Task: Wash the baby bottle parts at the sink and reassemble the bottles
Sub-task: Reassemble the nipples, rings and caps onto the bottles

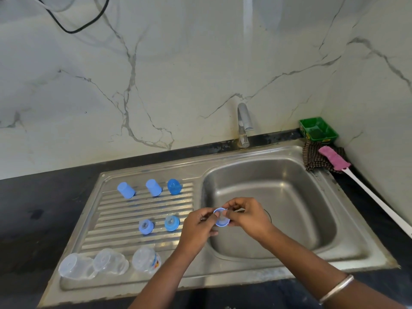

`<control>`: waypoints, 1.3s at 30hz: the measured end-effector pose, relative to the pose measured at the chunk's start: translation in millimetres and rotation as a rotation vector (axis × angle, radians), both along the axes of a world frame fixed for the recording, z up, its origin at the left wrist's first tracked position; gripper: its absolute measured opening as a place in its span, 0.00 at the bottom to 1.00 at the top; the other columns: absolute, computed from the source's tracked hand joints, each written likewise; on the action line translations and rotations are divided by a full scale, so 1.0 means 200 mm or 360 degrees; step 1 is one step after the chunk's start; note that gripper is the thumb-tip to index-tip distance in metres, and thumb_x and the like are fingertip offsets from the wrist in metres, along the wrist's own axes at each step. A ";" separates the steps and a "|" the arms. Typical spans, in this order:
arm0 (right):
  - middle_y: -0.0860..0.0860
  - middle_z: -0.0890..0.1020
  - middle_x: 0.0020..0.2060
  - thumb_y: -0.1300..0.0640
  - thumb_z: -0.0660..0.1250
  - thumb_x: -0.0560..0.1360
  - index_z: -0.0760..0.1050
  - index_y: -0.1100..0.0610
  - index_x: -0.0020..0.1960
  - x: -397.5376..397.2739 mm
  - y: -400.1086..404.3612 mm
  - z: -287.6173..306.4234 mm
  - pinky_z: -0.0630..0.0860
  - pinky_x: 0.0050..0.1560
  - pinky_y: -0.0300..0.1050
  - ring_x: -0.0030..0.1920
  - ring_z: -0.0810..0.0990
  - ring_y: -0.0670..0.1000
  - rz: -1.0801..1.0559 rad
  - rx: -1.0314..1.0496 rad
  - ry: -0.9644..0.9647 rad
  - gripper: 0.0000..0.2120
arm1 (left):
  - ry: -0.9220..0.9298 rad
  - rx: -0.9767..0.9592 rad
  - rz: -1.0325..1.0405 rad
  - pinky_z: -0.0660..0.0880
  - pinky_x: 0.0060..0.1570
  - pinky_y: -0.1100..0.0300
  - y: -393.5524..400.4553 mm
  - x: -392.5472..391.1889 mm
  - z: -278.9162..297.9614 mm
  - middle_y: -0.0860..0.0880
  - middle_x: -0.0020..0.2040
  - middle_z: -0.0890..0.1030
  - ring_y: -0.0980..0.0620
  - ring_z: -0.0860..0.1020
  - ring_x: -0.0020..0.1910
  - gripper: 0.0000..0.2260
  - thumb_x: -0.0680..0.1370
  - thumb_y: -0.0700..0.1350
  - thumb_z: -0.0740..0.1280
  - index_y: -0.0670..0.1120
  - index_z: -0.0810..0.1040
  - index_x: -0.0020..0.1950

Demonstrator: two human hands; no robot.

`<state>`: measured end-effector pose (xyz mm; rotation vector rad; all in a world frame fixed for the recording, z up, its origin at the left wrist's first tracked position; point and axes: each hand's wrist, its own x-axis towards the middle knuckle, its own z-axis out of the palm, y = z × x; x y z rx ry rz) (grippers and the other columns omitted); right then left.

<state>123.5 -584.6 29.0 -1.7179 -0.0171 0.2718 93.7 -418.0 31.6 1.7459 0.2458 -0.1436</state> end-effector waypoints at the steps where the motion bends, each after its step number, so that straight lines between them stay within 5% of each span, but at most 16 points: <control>1: 0.48 0.83 0.35 0.60 0.75 0.72 0.85 0.52 0.43 0.00 0.00 0.00 0.85 0.42 0.51 0.36 0.85 0.50 -0.0013 -0.0054 -0.0045 0.03 | 0.0006 -0.0012 0.0014 0.81 0.38 0.58 0.00 0.00 -0.01 0.50 0.44 0.86 0.51 0.85 0.46 0.05 0.79 0.46 0.70 0.52 0.86 0.49; 6: 0.42 0.83 0.34 0.55 0.72 0.74 0.82 0.46 0.41 -0.01 0.02 0.00 0.75 0.35 0.32 0.35 0.82 0.41 0.0094 -0.0506 -0.0386 0.05 | -0.0029 0.0008 0.0046 0.82 0.40 0.57 0.00 -0.01 -0.04 0.50 0.44 0.86 0.51 0.85 0.46 0.04 0.78 0.45 0.72 0.49 0.85 0.51; 14: 0.46 0.83 0.35 0.56 0.70 0.75 0.80 0.50 0.43 -0.02 0.04 -0.03 0.83 0.40 0.54 0.35 0.84 0.48 0.0122 -0.0364 -0.0320 0.03 | -0.0059 -0.0074 0.0032 0.82 0.41 0.55 0.02 -0.02 -0.04 0.47 0.44 0.86 0.49 0.86 0.47 0.05 0.78 0.45 0.72 0.49 0.85 0.52; 20: 0.48 0.83 0.35 0.58 0.71 0.75 0.81 0.54 0.44 -0.02 0.05 -0.03 0.83 0.40 0.55 0.36 0.84 0.50 0.0116 -0.0433 -0.0362 0.02 | -0.0232 0.0281 0.0006 0.83 0.42 0.49 0.02 -0.01 -0.05 0.51 0.40 0.85 0.49 0.85 0.42 0.12 0.78 0.43 0.70 0.62 0.85 0.43; 24: 0.48 0.83 0.37 0.58 0.72 0.75 0.82 0.54 0.44 -0.02 0.06 -0.03 0.82 0.42 0.54 0.36 0.84 0.50 0.0136 -0.0416 -0.0299 0.02 | -0.0224 0.0297 0.0056 0.81 0.47 0.40 0.04 -0.02 -0.07 0.49 0.41 0.85 0.47 0.84 0.42 0.07 0.77 0.42 0.71 0.53 0.86 0.47; 28: 0.48 0.85 0.39 0.59 0.73 0.72 0.82 0.52 0.44 -0.03 0.05 -0.02 0.83 0.45 0.54 0.37 0.85 0.51 0.0174 -0.0360 -0.0200 0.03 | -0.0275 0.0344 0.0001 0.81 0.48 0.43 0.07 -0.02 -0.06 0.51 0.44 0.86 0.51 0.84 0.45 0.05 0.77 0.44 0.72 0.49 0.86 0.51; 31: 0.46 0.84 0.37 0.59 0.73 0.69 0.82 0.49 0.43 -0.04 0.05 -0.02 0.81 0.37 0.45 0.34 0.84 0.47 0.0169 -0.0409 -0.0164 0.06 | -0.0319 0.0428 -0.0023 0.81 0.48 0.48 0.06 -0.03 -0.04 0.53 0.43 0.86 0.54 0.84 0.44 0.05 0.76 0.44 0.73 0.49 0.86 0.51; 34: 0.44 0.84 0.35 0.59 0.73 0.69 0.81 0.49 0.41 -0.04 0.06 -0.02 0.68 0.28 0.30 0.29 0.79 0.40 0.0135 -0.0459 -0.0160 0.05 | -0.0316 0.0474 -0.0044 0.81 0.47 0.49 0.05 -0.03 -0.03 0.53 0.41 0.85 0.54 0.83 0.42 0.04 0.76 0.44 0.73 0.49 0.86 0.49; 39: 0.42 0.83 0.35 0.60 0.73 0.69 0.82 0.48 0.40 -0.05 0.07 -0.01 0.68 0.27 0.29 0.31 0.81 0.41 0.0068 -0.0470 -0.0155 0.07 | -0.0320 0.0590 -0.0025 0.81 0.46 0.59 0.03 -0.06 -0.01 0.56 0.43 0.85 0.59 0.83 0.43 0.07 0.77 0.46 0.72 0.49 0.86 0.54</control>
